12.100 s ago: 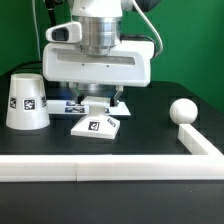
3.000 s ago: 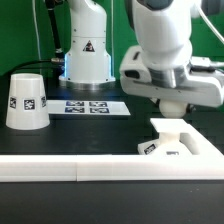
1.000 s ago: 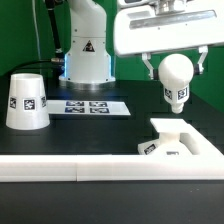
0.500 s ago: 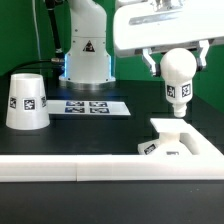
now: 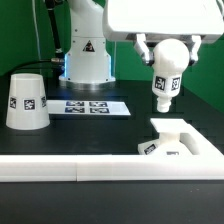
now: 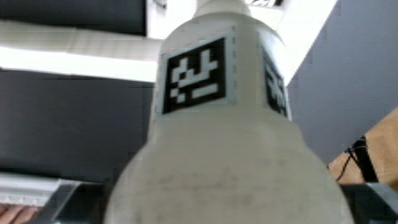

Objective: Assemble lamp

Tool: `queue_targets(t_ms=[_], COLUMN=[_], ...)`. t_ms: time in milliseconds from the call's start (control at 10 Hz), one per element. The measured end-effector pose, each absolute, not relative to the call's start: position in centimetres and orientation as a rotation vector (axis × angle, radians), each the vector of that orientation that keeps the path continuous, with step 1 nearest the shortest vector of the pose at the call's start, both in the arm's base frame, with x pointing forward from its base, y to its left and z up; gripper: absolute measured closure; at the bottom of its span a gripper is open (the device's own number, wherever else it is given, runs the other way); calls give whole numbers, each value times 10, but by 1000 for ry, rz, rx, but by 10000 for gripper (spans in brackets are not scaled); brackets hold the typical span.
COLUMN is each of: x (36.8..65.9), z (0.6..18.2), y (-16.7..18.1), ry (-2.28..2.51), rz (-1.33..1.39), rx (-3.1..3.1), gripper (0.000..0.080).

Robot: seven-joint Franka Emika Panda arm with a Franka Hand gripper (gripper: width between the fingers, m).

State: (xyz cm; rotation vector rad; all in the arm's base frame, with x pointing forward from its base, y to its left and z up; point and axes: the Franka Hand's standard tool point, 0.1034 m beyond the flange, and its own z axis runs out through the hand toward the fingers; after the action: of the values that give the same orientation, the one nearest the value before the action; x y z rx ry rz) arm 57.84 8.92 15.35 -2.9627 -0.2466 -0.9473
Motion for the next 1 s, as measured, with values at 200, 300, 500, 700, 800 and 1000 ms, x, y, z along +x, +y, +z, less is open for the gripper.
queue_targets(t_ms=[200,300,500,700,800,1000], x=[575,575,581,601,605,608], z=[149,149,149,156,154,149], y=[91,91,89,89,91,98], ry=[-244,-243,-301,-299,-290,-304], rz=[-934,-934,-944,-967,-969,-966], rx=[-2964,-2964,-2969,-2960,-2958,-2954], gripper=[220,220,220,220,220,220])
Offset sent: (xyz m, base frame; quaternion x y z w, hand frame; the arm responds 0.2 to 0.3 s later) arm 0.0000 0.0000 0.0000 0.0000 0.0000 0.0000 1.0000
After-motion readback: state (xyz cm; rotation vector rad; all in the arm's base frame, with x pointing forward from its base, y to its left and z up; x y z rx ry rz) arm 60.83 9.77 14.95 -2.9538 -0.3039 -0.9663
